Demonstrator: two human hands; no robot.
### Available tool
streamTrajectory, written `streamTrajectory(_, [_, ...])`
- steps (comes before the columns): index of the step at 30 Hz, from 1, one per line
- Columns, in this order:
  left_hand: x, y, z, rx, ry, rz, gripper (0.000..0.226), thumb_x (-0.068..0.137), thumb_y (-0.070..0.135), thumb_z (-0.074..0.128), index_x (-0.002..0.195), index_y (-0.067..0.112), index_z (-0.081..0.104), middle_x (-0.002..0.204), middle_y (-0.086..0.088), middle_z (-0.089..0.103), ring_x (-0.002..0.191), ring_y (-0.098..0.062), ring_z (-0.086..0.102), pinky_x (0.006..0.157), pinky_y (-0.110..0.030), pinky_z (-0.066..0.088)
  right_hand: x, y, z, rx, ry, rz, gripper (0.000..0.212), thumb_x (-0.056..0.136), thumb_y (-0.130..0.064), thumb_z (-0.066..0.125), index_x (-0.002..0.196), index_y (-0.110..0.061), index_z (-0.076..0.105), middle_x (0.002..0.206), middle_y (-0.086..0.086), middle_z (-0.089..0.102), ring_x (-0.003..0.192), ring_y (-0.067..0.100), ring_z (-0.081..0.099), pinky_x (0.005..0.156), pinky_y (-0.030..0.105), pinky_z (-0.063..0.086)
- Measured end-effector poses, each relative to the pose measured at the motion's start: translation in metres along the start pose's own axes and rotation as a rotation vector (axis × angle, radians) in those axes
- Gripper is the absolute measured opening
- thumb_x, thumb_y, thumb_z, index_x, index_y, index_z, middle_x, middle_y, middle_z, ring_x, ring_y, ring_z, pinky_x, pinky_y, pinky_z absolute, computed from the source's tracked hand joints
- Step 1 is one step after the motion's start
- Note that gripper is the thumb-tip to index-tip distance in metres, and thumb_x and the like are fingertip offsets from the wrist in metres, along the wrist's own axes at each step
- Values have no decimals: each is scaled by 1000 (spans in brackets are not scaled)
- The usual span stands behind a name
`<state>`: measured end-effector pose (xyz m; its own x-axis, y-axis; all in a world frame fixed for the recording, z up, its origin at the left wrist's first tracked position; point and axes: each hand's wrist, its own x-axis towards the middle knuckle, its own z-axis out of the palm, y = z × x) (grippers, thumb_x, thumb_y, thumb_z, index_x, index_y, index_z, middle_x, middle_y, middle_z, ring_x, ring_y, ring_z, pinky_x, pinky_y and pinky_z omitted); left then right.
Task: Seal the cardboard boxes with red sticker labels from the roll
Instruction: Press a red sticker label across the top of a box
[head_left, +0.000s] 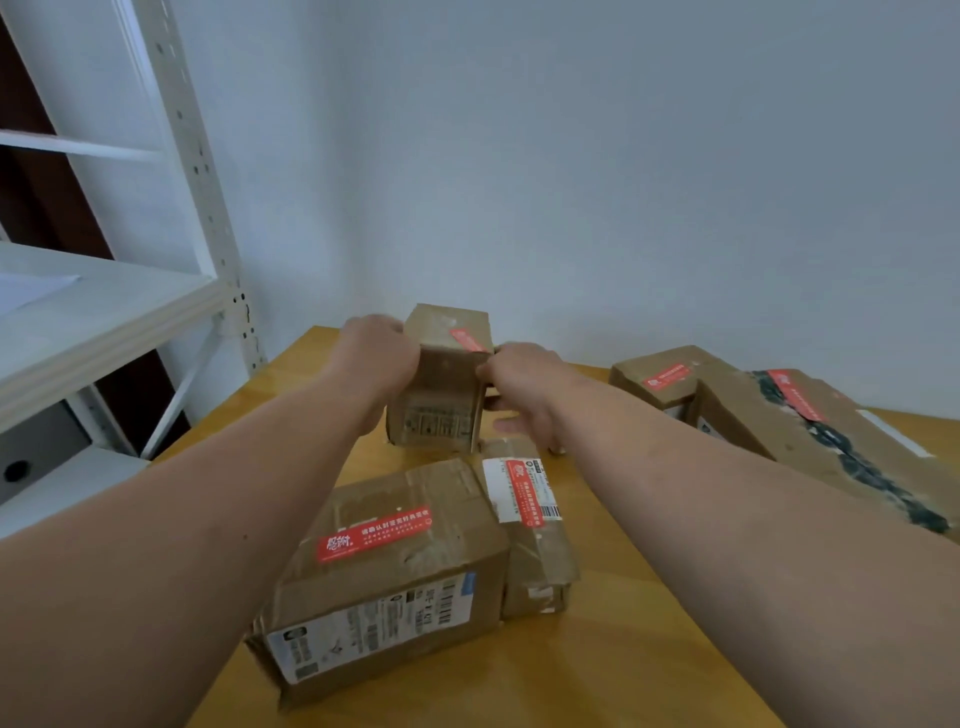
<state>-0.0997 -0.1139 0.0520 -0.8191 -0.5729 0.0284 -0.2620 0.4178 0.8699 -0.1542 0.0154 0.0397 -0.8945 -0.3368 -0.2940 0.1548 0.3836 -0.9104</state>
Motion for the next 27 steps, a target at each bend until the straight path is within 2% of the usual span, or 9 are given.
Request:
streamTrajectory(3, [-20,19,-7,-79,75,137,30,94,8,46,69,24,53,80,-1,53,74,-17,47,56,-26,36,-21,-15,-15,85,-16,-74,23,94,-37,55,106,-18,61,103,2,65,103,22,59,94,42,47])
streamTrajectory(6, [-50,41,-9,-80,104,327,25,94,10,49,87,22,69,91,-3,64,83,-20,57,69,-31,48,-50,-26,-39,188,-9,-148,23,90,-41,60,91,-18,63,88,-1,60,99,22,58,102,43,42])
streamTrajectory(8, [-74,54,-6,-20,114,456,30,94,8,48,102,18,75,99,0,67,90,-19,60,74,-32,51,-67,-27,-57,249,38,-180,25,85,-42,66,98,-20,62,87,-4,59,97,19,57,101,42,41])
streamTrajectory(12, [-119,74,7,119,69,691,36,94,10,50,122,22,69,121,3,60,109,-13,52,84,-17,38,-105,-23,-90,262,133,-237,81,65,-56,80,129,-20,46,104,-2,62,99,18,60,80,40,49])
streamTrajectory(15, [-155,82,17,117,38,758,32,96,14,53,123,22,68,128,9,58,116,-7,49,87,-6,32,-137,-9,-119,208,177,-273,94,63,-48,85,134,-24,27,113,2,57,106,22,58,88,42,48])
streamTrajectory(19, [-200,88,21,-50,-124,655,24,93,13,57,98,27,76,107,13,69,100,-4,60,80,-9,45,-183,13,-148,114,160,-306,103,63,-37,88,139,-33,19,116,1,50,104,18,54,77,31,47])
streamTrajectory(22, [-227,87,20,45,-254,604,22,91,18,59,86,30,77,91,10,73,91,-18,67,76,-27,54,-209,31,-159,-61,184,-310,117,48,-38,93,140,-32,22,116,3,50,108,22,55,92,37,49])
streamTrajectory(24, [-242,84,18,96,-315,618,20,90,21,60,84,32,76,85,9,74,86,-16,67,74,-26,54,-226,39,-164,-171,202,-311,121,37,-44,90,138,-33,25,117,5,53,110,23,56,99,41,47])
streamTrajectory(27, [-256,78,12,76,-157,731,14,86,18,62,82,30,69,79,10,67,73,-2,59,58,-16,44,-250,50,-170,-274,126,-292,109,48,-36,91,138,-30,29,118,3,53,110,22,56,101,42,47])
